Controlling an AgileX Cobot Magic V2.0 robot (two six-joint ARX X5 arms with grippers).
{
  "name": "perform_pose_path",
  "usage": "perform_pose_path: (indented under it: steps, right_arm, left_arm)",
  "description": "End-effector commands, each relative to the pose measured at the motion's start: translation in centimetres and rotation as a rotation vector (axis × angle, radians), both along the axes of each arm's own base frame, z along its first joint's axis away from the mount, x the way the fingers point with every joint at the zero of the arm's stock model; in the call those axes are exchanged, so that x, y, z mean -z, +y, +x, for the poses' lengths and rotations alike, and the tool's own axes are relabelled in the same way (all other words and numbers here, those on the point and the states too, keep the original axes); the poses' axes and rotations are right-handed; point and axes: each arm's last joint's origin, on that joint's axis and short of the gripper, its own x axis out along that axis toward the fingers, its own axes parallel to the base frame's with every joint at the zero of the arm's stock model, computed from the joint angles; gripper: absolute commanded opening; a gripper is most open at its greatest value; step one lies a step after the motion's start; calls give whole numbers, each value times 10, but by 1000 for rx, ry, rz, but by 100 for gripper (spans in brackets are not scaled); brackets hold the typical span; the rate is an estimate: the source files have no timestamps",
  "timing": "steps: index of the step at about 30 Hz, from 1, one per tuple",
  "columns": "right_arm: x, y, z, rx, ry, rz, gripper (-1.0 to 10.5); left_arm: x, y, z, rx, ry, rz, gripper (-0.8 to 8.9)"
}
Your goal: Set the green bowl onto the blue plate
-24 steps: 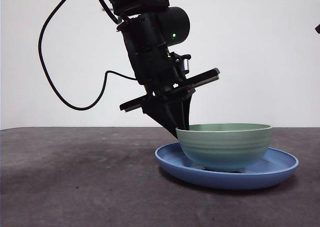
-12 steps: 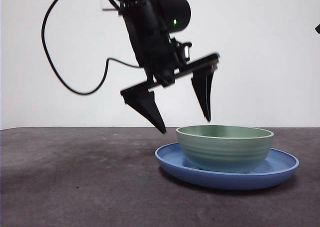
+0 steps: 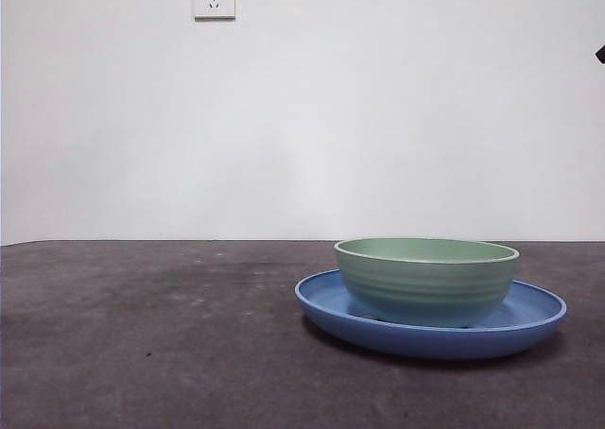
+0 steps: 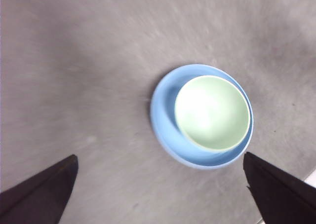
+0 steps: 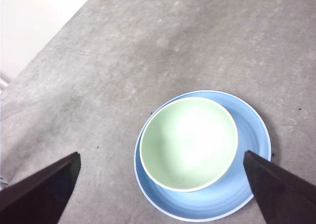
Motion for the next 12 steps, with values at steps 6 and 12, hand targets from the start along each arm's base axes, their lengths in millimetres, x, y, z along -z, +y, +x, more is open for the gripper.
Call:
perform_pose_path:
  steps: [6,12]
  right_arm:
    - [-6,1,0,-10,-23,0,556]
    - [-5,1,0,-10,-13,-2,556]
  left_arm:
    - [-19,66,-80,-5,-212,-43,564]
    - [21,87,-117,-3,-195,-32,563]
